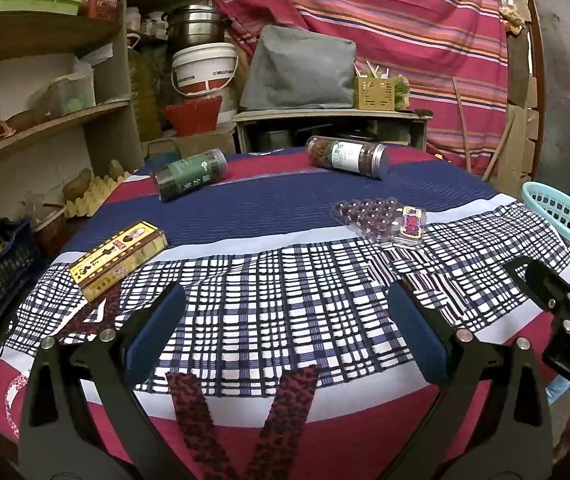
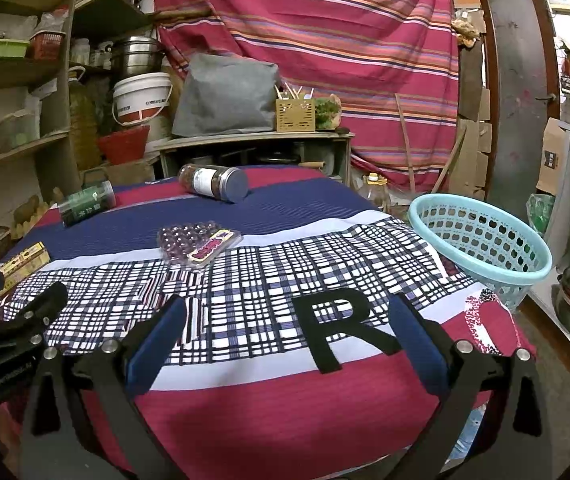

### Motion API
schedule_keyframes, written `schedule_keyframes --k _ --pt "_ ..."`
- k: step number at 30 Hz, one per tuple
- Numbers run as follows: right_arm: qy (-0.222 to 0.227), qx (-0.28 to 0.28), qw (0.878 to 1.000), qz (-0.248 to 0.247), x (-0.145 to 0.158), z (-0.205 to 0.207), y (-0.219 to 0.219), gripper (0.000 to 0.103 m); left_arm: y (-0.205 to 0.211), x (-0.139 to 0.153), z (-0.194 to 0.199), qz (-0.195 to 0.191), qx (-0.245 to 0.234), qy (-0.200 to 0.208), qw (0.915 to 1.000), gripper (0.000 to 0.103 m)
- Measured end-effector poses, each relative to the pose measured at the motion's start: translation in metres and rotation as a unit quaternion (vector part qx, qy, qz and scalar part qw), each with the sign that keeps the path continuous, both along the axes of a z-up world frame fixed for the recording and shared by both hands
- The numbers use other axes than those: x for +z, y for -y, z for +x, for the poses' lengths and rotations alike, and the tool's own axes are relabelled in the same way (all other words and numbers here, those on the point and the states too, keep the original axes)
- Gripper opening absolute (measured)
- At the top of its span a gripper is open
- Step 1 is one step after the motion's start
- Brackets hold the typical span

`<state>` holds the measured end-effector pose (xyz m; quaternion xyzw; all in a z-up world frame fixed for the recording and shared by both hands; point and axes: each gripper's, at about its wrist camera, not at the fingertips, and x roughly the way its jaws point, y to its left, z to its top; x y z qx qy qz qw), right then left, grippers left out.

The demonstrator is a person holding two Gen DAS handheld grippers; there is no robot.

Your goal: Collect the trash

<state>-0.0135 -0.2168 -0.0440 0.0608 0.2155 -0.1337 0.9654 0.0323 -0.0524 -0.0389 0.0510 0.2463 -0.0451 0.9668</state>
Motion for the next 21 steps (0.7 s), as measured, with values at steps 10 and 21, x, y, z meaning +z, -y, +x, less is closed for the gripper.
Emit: schedule_keyframes --k 10,21 --pt "-0.001 0.0 1.0 0.0 -0.0007 0.0001 -0.0009 0.098 0.0004 0.0002 -0.0009 0.001 0.0 0.0 1.0 0.098" --pt "-0.004 0.004 1.0 -0.002 -0.0041 0.0013 -0.0018 0.098 0.0006 -0.0002 -0.0018 0.001 -0.001 0.0 1.0 0.098"
